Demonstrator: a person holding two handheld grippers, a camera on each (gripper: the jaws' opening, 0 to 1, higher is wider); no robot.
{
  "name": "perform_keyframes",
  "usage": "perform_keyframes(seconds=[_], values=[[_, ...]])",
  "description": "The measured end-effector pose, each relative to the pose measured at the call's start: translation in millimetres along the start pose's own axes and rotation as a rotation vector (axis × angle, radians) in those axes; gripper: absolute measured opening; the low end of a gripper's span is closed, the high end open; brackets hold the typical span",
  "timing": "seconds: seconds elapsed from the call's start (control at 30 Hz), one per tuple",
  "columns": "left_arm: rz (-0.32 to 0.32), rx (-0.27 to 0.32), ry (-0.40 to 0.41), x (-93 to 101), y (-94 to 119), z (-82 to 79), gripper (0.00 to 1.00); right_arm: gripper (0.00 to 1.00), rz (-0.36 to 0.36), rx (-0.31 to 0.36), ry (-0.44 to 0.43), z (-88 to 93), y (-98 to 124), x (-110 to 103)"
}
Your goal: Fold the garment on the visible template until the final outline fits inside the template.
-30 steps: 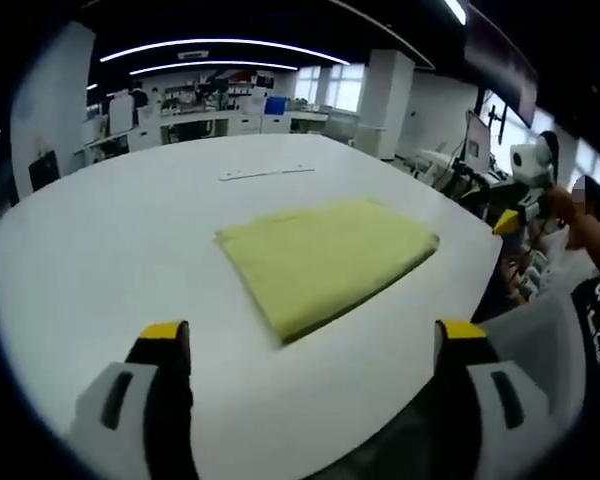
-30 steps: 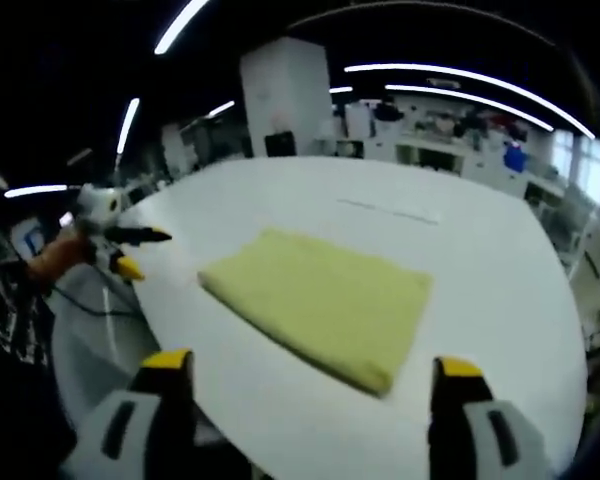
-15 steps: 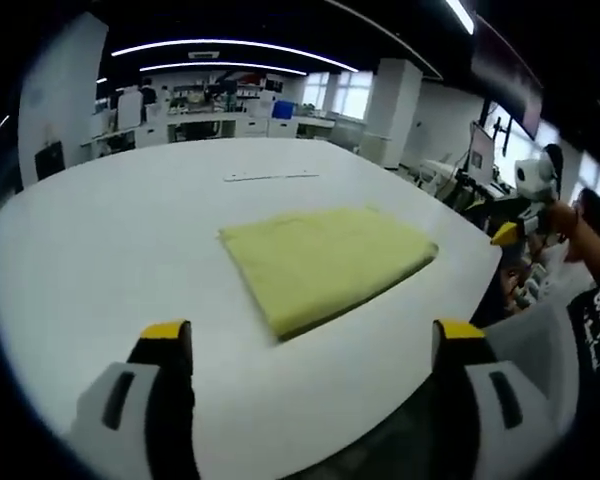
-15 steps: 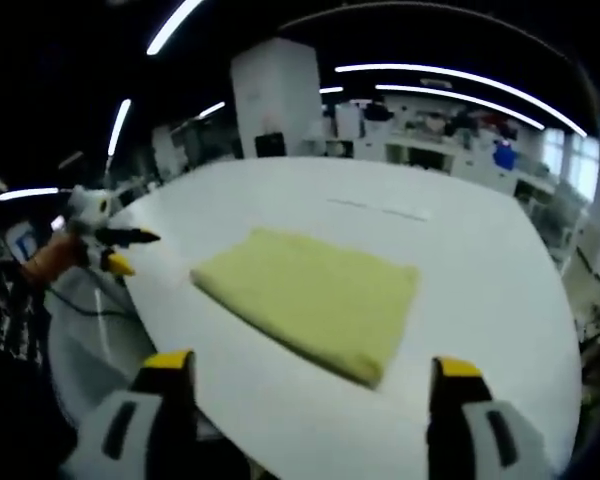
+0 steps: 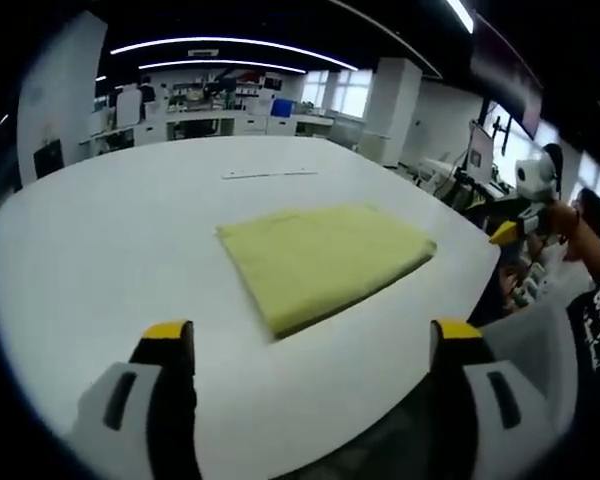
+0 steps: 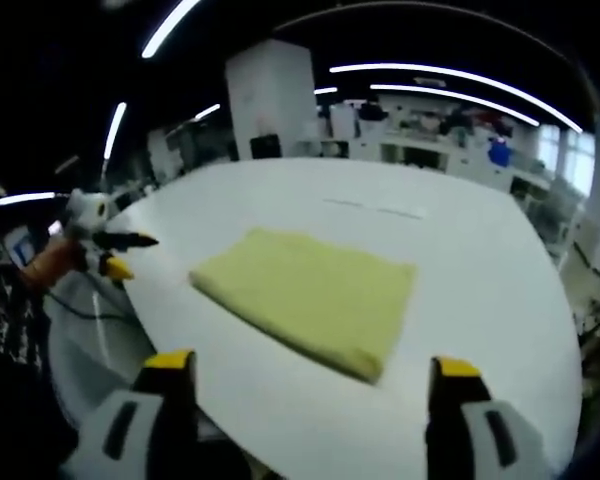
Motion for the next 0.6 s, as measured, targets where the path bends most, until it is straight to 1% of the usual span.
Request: perform_keyframes(seconds=[0.4,0.6], values=[[-0.006,0.007,0.011,-1.3,0.4,0.7,0.94,0.96,-0.004,-0.002,0.012,-2.6,-1.8,-0.2],[-0.01,0.005,0.014,-0.9,1.3,1.8,0.93,0.96,0.001,-0.007,0.01,-0.8,-1.8,1.2]])
Point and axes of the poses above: the point that each gripper's makers call its tool centre point, and the gripper's own axes: y roughly backward along the fingers, x roughly to its right, z roughly out of its underside, the point moved 4 cm from there along y, roughly backward along the fingers, and after that the axes turned 5 degrees about y, right-handed, at the moved point
